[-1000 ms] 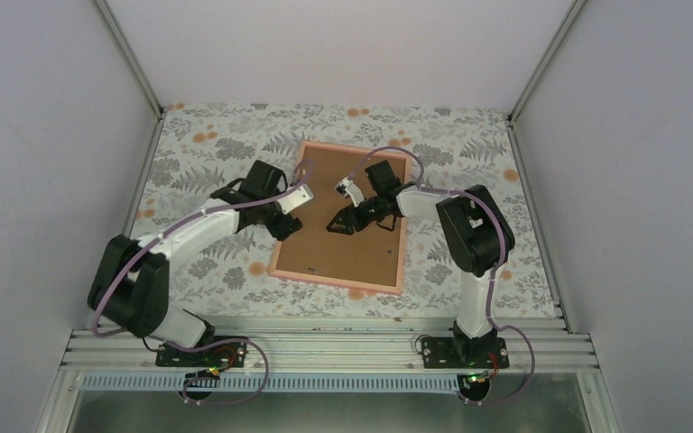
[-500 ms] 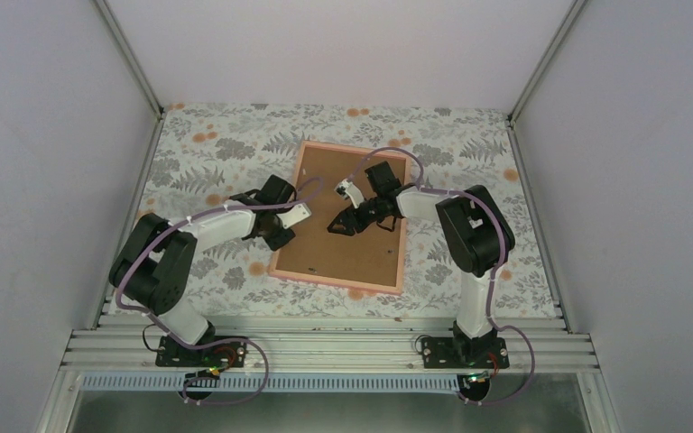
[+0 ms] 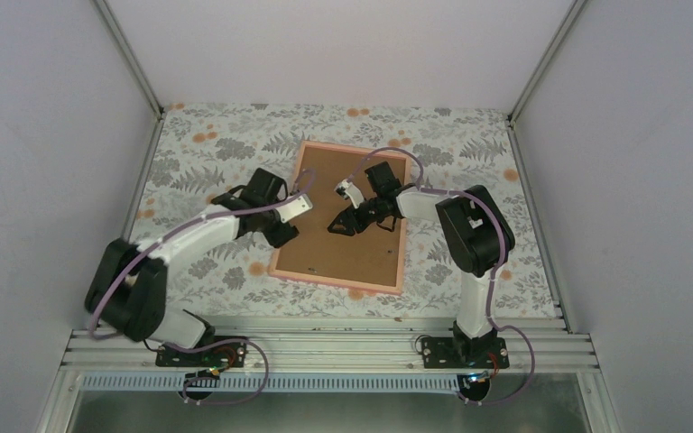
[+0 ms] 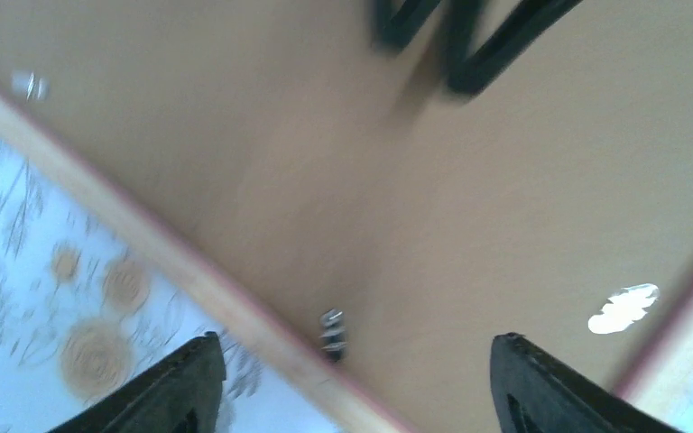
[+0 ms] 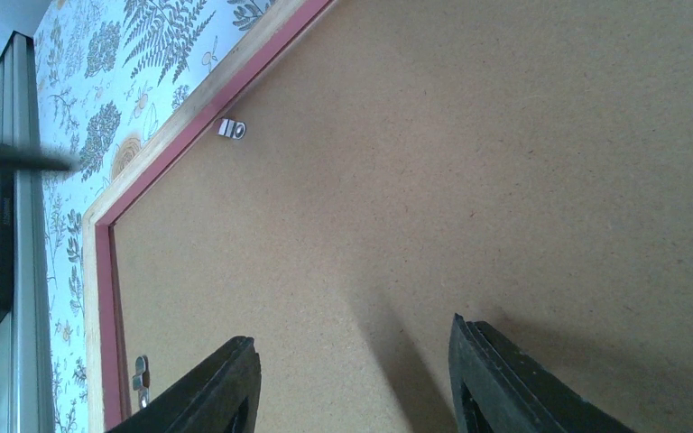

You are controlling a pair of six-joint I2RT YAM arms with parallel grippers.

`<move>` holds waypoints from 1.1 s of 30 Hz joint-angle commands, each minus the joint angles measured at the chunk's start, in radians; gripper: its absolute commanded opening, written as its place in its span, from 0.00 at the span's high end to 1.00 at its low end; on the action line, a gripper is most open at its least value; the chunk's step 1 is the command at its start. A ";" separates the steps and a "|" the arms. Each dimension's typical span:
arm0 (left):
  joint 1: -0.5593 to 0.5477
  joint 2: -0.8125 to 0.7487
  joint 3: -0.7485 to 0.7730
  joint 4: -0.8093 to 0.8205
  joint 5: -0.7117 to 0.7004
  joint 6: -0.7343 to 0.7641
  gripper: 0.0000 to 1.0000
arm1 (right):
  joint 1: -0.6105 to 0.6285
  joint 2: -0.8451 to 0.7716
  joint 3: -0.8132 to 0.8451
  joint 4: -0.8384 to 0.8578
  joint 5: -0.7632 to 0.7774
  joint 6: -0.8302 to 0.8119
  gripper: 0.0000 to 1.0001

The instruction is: Put the photo into the frame

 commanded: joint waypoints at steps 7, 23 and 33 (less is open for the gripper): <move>-0.123 -0.109 -0.114 -0.080 0.349 0.379 0.23 | -0.006 0.041 -0.046 -0.074 0.102 0.012 0.46; -0.247 0.030 -0.205 0.120 0.198 0.480 0.31 | -0.009 0.048 -0.046 -0.070 0.105 0.017 0.47; -0.287 0.001 -0.269 0.030 0.204 0.522 0.64 | -0.019 0.045 -0.057 -0.059 0.114 0.023 0.47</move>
